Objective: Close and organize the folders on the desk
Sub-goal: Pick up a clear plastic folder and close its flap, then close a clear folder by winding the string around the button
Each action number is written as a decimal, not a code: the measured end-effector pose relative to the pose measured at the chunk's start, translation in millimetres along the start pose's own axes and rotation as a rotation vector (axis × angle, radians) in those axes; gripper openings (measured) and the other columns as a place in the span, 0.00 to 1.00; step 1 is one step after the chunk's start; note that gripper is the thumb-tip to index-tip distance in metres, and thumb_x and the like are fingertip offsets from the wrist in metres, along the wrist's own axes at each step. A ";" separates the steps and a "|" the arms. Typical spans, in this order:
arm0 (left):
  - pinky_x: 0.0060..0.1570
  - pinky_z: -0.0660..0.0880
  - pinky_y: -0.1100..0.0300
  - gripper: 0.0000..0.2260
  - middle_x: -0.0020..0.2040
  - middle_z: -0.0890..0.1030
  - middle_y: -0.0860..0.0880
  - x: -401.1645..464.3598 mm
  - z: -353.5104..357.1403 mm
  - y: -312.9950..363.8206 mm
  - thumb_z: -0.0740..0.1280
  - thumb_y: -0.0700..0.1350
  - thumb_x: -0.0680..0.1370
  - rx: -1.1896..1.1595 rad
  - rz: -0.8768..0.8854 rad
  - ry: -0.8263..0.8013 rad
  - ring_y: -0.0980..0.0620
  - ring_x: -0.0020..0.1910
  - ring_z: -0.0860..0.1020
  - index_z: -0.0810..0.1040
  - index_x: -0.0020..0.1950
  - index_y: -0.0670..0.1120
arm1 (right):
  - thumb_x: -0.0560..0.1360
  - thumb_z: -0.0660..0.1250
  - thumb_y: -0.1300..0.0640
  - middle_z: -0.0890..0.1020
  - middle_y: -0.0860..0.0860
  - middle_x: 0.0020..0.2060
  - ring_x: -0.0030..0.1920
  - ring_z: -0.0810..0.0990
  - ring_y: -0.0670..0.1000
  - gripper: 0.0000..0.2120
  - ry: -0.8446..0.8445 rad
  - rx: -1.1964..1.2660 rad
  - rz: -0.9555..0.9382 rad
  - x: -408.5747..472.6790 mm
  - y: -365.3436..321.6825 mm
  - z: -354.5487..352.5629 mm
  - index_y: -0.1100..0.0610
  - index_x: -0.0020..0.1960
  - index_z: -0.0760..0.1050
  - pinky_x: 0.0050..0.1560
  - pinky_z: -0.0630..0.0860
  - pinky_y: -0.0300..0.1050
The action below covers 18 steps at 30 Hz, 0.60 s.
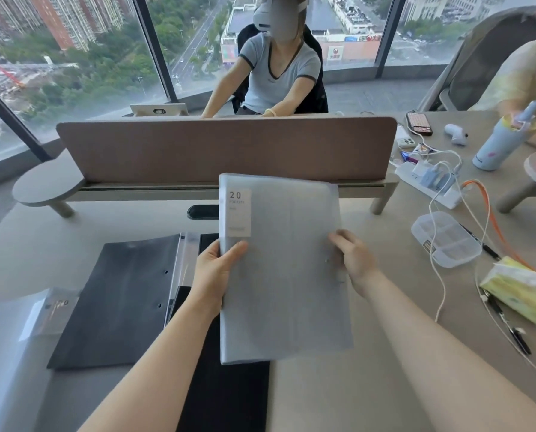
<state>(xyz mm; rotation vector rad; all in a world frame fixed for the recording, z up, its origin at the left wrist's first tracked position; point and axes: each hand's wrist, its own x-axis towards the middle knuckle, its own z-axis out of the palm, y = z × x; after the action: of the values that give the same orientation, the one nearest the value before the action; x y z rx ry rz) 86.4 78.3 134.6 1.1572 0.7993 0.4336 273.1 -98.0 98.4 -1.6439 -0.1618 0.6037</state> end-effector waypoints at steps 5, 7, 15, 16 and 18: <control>0.43 0.82 0.48 0.07 0.48 0.86 0.42 8.5 -35.7 -37.0 0.72 0.45 0.77 0.021 -0.128 0.114 0.44 0.41 0.84 0.83 0.53 0.45 | 0.79 0.63 0.60 0.83 0.50 0.33 0.33 0.80 0.48 0.08 -0.243 -0.008 0.223 -17.1 38.4 11.8 0.56 0.42 0.78 0.29 0.75 0.36; 0.42 0.82 0.50 0.05 0.45 0.87 0.44 9.6 -46.9 -51.5 0.72 0.45 0.76 0.065 -0.167 0.153 0.45 0.40 0.85 0.83 0.50 0.46 | 0.79 0.63 0.61 0.84 0.50 0.32 0.31 0.82 0.49 0.08 -0.326 -0.005 0.309 -22.1 54.7 14.4 0.58 0.44 0.79 0.31 0.78 0.38; 0.40 0.80 0.53 0.08 0.45 0.86 0.44 1.7 -79.2 -99.8 0.73 0.48 0.76 0.187 -0.277 0.235 0.45 0.41 0.84 0.82 0.49 0.44 | 0.76 0.67 0.62 0.78 0.47 0.26 0.21 0.75 0.43 0.08 -0.448 -0.430 0.467 -35.8 94.2 24.1 0.54 0.39 0.74 0.23 0.67 0.34; 0.40 0.80 0.53 0.08 0.44 0.86 0.45 -0.2 -80.5 -103.8 0.73 0.48 0.76 0.213 -0.285 0.238 0.46 0.41 0.84 0.82 0.48 0.44 | 0.77 0.65 0.63 0.76 0.47 0.24 0.19 0.72 0.42 0.10 -0.445 -0.485 0.470 -36.5 98.6 24.9 0.54 0.37 0.73 0.21 0.65 0.32; 0.41 0.80 0.53 0.10 0.44 0.85 0.46 -3.2 -83.2 -112.9 0.72 0.50 0.76 0.264 -0.295 0.247 0.47 0.41 0.83 0.81 0.48 0.44 | 0.77 0.65 0.62 0.73 0.49 0.27 0.18 0.69 0.43 0.11 -0.460 -0.577 0.482 -38.6 108.2 25.9 0.54 0.36 0.72 0.20 0.62 0.33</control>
<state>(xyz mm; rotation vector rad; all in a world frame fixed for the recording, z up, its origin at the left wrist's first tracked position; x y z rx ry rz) 11.6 88.1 16.4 1.2176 1.2523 0.2305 202.7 -111.2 5.1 -2.0913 -0.2976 1.4036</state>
